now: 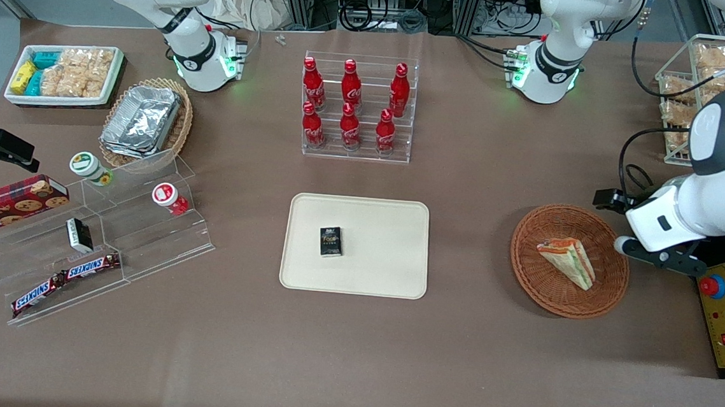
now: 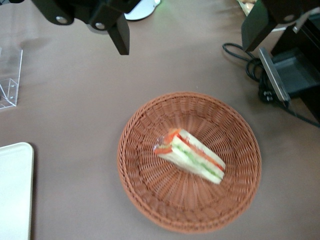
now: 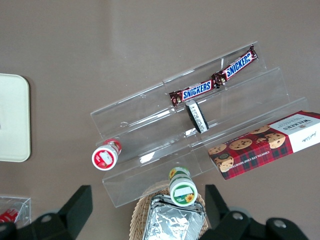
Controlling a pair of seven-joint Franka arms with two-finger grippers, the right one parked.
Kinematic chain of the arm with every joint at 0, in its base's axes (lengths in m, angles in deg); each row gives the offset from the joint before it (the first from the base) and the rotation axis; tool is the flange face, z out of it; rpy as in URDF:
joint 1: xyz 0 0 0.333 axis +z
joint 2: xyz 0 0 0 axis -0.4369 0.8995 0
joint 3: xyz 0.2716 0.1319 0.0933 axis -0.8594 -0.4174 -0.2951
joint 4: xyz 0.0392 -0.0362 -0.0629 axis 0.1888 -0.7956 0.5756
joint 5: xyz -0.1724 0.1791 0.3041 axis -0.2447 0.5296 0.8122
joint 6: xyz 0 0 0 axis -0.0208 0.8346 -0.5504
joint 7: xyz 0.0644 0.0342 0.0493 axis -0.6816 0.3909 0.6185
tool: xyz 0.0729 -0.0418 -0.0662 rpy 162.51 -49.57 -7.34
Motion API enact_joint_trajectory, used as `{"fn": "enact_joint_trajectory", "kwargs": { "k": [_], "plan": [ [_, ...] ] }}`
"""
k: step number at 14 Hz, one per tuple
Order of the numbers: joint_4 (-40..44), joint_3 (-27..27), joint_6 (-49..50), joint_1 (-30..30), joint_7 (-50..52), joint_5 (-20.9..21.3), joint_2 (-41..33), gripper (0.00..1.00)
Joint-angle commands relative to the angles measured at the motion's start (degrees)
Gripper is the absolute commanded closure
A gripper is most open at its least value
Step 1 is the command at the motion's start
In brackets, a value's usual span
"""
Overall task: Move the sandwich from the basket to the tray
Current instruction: 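Lower the open left gripper over the wrapped sandwich in the wicker basket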
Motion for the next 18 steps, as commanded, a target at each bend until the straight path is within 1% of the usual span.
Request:
{"fn": "enact_joint_trajectory", "kwargs": {
  "k": [1,3,4,5,6,7,8,10,12,13,14,16,18],
  "plan": [
    [4.1,-0.7,2.2,-0.7,-0.5,1.0,2.1,0.0],
    [4.8,-0.6,2.2,-1.1,0.0,1.0,3.7,0.0],
    [4.9,-0.4,2.3,-1.4,1.0,2.5,4.4,0.0],
    [4.1,-0.6,2.4,-1.4,4.3,2.4,4.4,0.0],
    [2.8,-0.7,1.8,-0.9,12.0,1.6,4.4,0.0],
    [0.1,-0.8,-0.8,-0.5,19.8,1.7,4.1,0.0],
    [-5.3,-0.9,-6.5,-0.3,25.6,2.2,3.1,0.0],
    [-17.3,-1.1,-21.3,-0.3,38.2,2.4,-0.7,0.0],
    [-26.3,-1.2,-34.3,0.0,50.6,2.6,-2.0,0.0],
    [-28.6,-1.2,-38.1,0.0,54.1,2.7,-1.6,0.0],
    [-30.4,-1.3,-40.3,0.0,55.1,3.1,-1.2,0.0],
    [-34.1,-2.5,-43.1,0.0,57.3,6.9,-1.2,0.0],
    [-37.3,-2.7,-47.0,0.0,60.3,8.1,-0.8,0.0]
  ]
}}
